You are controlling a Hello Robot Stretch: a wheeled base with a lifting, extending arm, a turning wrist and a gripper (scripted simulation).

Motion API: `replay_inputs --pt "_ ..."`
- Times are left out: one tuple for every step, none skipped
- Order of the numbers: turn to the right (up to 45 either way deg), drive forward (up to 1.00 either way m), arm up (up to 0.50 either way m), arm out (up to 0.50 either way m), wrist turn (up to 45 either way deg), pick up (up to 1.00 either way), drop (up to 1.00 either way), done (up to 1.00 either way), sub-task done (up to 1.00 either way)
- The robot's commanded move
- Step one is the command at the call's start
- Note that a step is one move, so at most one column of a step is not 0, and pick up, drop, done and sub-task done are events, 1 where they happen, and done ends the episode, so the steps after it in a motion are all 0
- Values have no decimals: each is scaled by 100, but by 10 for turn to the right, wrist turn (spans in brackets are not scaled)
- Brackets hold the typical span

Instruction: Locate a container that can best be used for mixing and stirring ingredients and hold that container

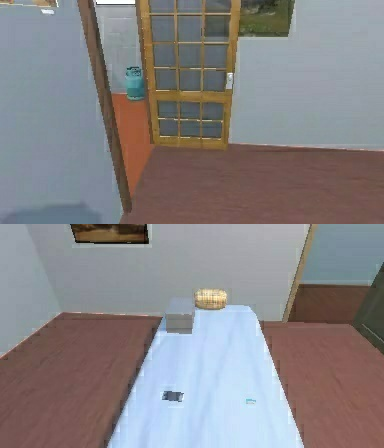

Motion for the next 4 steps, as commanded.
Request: replay_inputs --pt "0 100 0 0 0 0 0 0 0" --pt "90 0 0 0 0 0 0 0 0" --pt "0 40 0 0 0 0 0 0 0" --pt "-450 0 0 0 0 0 0 0 0"
